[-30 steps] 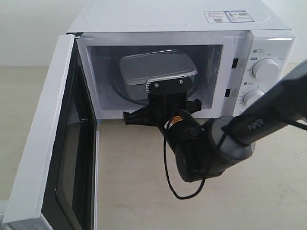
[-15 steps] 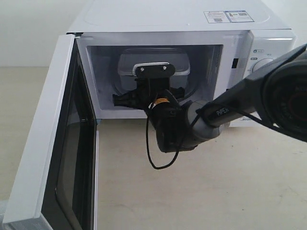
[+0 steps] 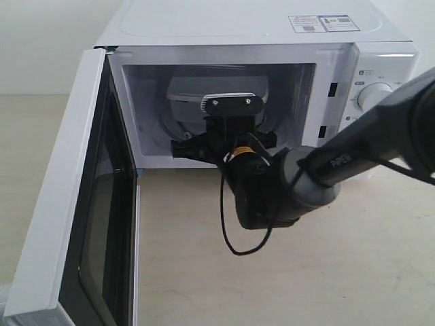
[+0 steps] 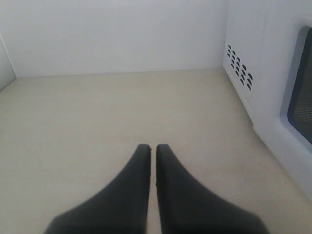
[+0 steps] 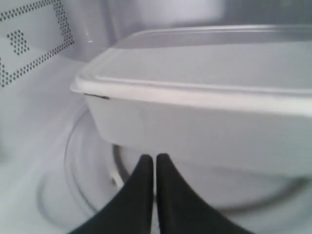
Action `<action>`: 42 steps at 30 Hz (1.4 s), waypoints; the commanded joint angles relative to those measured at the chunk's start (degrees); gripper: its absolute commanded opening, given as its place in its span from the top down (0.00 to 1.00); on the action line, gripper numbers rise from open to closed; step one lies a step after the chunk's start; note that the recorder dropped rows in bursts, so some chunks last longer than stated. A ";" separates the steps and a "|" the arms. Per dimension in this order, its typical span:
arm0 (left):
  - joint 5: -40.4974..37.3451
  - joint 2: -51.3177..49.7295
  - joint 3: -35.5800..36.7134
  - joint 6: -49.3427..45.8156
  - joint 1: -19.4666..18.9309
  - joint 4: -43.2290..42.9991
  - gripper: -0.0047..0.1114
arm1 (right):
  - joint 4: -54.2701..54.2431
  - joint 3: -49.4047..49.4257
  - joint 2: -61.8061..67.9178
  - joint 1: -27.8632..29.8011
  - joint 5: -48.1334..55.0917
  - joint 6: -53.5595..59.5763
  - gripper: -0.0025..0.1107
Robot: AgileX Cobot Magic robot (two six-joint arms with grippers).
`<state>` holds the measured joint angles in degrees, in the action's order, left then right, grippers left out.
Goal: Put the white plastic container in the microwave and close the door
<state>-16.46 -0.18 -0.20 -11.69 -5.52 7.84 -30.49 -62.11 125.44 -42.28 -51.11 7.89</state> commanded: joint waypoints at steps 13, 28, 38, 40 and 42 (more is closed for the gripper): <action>-0.03 0.18 0.20 0.57 0.02 0.53 0.92 | 1.43 34.75 -38.60 -1.73 9.73 -2.74 0.98; -0.03 0.18 0.20 0.57 0.02 0.53 0.92 | 2.21 45.46 -60.26 -1.73 25.20 -3.36 0.98; -0.03 0.18 0.20 0.57 0.02 0.53 0.92 | 1.04 45.46 -60.26 -1.61 23.24 -2.58 0.98; -0.03 0.18 0.20 0.57 0.02 0.53 0.92 | 1.04 45.46 -60.26 -1.61 23.15 -1.95 0.98; -0.03 0.18 0.20 0.57 0.02 0.53 0.92 | 1.04 45.46 -60.26 -1.61 23.15 -1.95 0.98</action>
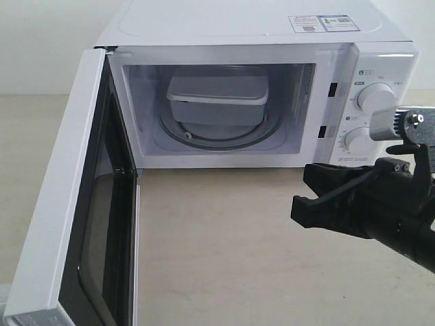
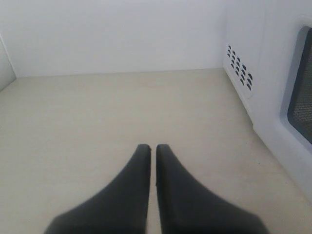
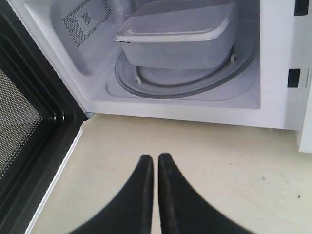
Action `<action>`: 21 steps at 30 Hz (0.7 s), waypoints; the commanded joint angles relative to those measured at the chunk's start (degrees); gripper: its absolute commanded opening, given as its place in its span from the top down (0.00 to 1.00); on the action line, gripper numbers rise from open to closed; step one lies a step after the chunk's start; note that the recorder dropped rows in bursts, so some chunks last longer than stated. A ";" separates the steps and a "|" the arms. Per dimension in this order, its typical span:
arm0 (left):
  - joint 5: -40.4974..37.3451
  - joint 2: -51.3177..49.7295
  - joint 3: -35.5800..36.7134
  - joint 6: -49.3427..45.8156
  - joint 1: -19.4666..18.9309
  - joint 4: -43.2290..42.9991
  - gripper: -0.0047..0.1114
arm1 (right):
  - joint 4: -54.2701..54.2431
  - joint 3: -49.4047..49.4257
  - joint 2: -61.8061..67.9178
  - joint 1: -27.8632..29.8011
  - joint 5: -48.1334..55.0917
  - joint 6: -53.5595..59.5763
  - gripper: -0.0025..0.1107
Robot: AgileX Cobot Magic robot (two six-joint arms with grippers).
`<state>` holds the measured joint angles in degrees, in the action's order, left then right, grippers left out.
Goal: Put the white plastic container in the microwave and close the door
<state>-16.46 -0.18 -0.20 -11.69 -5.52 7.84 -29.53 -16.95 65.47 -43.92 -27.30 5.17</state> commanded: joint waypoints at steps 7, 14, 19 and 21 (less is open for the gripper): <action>-0.03 0.18 0.20 0.57 0.02 0.53 0.92 | 0.07 0.30 -5.21 2.34 3.51 8.20 0.98; -0.03 0.18 0.20 0.57 0.02 0.53 0.92 | 0.18 0.30 -28.26 23.18 22.78 15.67 0.98; -0.03 0.18 0.20 0.57 0.02 0.53 0.92 | -0.23 5.38 -46.32 36.06 24.20 15.95 0.98; -0.03 0.18 0.20 0.57 0.02 0.53 0.92 | -1.29 9.05 -52.91 39.18 22.32 14.00 0.98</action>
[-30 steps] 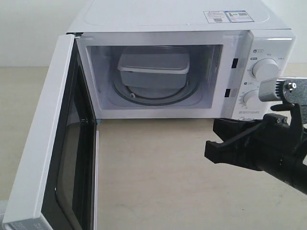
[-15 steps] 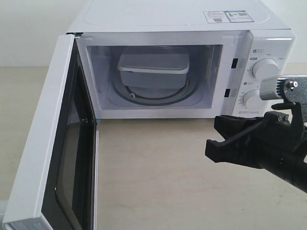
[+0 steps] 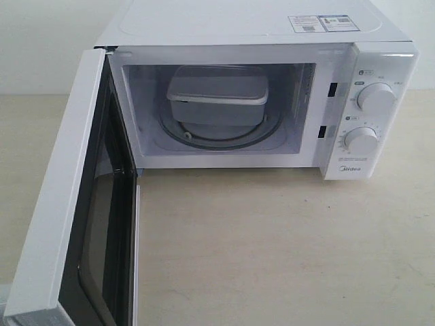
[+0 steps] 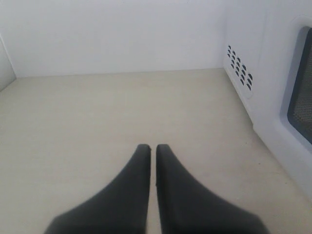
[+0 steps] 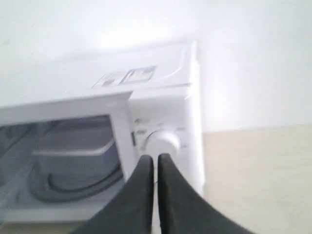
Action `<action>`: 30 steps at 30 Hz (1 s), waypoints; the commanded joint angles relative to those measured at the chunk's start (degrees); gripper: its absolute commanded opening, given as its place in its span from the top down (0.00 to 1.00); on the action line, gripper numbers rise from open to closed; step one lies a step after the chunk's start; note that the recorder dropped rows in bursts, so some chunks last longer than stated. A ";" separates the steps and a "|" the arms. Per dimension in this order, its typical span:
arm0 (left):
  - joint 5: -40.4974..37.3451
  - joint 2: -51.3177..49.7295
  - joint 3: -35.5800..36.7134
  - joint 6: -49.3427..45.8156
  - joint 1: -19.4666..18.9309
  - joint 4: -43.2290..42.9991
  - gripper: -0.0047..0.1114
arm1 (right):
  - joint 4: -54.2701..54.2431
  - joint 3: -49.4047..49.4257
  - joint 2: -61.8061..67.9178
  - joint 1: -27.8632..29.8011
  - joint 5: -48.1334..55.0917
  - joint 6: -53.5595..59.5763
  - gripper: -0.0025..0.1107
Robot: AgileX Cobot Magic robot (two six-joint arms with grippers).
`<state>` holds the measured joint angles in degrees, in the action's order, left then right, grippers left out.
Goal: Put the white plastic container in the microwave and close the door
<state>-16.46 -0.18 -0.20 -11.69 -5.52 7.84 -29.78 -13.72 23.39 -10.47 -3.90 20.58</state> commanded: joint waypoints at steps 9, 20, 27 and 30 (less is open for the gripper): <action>-0.03 0.18 0.20 0.57 0.02 0.47 0.92 | -1.10 13.72 -23.39 10.64 -2.53 -4.21 0.98; -0.03 0.18 0.20 0.57 0.02 0.47 0.92 | 34.43 13.72 -23.39 10.64 21.23 -32.27 0.98; -0.03 0.18 0.20 0.57 0.02 0.47 0.92 | 35.91 13.72 -23.39 10.64 24.12 -32.73 0.98; -0.03 0.18 0.20 0.57 0.02 0.47 0.92 | 35.91 13.72 -23.39 10.42 24.34 -31.74 0.98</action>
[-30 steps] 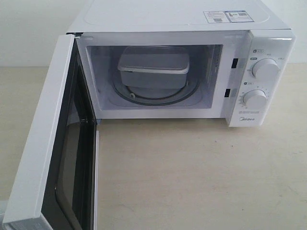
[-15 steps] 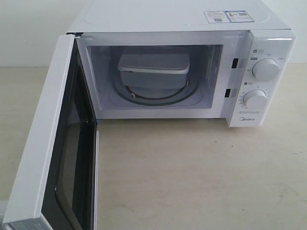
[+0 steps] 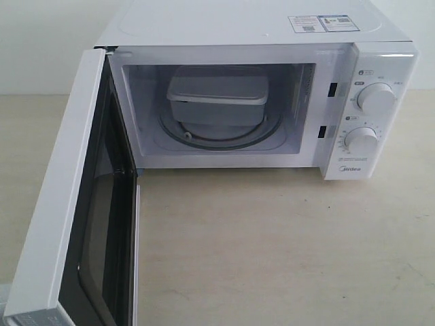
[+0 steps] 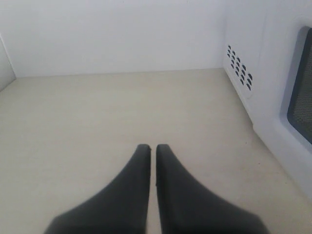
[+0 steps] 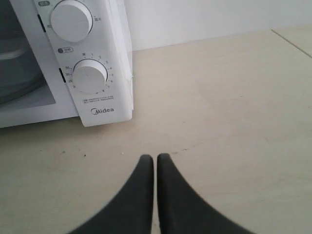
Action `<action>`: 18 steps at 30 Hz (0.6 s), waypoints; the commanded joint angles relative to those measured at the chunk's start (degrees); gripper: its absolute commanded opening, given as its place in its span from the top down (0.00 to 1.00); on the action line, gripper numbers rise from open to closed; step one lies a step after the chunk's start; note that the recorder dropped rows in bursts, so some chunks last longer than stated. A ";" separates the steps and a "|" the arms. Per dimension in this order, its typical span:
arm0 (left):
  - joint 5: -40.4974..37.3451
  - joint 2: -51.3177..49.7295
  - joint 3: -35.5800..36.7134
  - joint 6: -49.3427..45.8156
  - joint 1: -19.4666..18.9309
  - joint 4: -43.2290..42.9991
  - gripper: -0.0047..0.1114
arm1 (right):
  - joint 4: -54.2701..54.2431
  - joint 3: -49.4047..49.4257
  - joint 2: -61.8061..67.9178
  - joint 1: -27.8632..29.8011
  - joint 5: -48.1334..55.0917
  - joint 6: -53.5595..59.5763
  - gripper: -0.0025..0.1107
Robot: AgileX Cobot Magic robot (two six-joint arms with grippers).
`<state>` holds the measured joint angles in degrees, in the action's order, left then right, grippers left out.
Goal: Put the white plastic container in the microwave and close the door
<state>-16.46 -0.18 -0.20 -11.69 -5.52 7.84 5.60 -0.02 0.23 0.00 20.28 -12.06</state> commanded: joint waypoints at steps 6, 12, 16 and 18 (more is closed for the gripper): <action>-0.03 0.18 0.20 0.57 0.02 0.47 0.92 | 0.64 0.02 -0.23 -1.16 -0.31 0.43 0.98; -0.03 0.18 0.20 0.57 0.02 0.47 0.92 | 0.64 0.02 -0.23 -5.35 -0.31 0.43 0.98; -0.03 0.18 0.20 0.57 0.02 0.47 0.92 | 0.64 0.02 -0.23 -5.21 -0.31 0.43 0.98; -0.03 0.18 0.20 0.57 0.02 0.47 0.92 | 0.64 0.02 -0.23 -5.21 -0.31 0.43 0.98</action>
<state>-16.46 -0.18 -0.20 -11.69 -5.52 7.84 5.82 -0.02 0.23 -5.11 20.30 -11.96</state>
